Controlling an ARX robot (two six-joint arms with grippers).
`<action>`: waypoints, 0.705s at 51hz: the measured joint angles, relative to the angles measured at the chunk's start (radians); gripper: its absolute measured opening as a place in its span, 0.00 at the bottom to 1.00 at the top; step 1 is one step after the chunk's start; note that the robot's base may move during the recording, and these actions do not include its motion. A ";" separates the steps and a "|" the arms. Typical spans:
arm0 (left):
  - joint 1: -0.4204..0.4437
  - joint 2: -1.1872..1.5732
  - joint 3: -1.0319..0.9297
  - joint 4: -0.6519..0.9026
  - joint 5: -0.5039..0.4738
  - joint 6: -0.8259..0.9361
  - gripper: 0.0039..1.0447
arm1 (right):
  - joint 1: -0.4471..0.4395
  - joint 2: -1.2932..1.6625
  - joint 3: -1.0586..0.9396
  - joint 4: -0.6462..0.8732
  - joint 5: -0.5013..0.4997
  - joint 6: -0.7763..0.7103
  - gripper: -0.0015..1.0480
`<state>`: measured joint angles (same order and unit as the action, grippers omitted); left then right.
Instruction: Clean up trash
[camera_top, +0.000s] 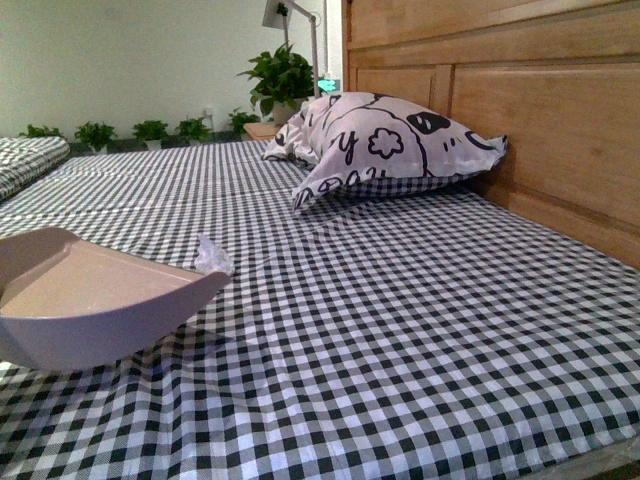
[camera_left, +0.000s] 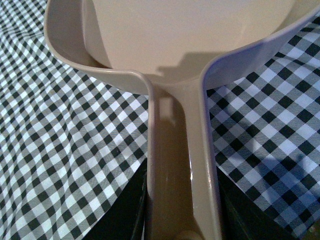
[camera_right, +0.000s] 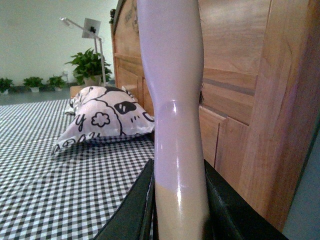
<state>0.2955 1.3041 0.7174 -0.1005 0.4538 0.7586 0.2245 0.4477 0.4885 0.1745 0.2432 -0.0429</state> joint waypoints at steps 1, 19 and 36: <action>0.000 0.005 0.003 -0.002 0.001 0.002 0.26 | 0.000 0.000 0.000 0.000 0.000 0.000 0.21; 0.000 0.144 0.105 -0.044 0.002 0.071 0.26 | 0.000 0.000 0.000 0.000 0.000 0.000 0.21; -0.009 0.230 0.175 -0.055 -0.009 0.135 0.26 | 0.000 0.000 0.000 0.000 0.000 0.000 0.21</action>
<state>0.2863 1.5341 0.8928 -0.1555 0.4450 0.8940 0.2245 0.4477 0.4885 0.1745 0.2432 -0.0429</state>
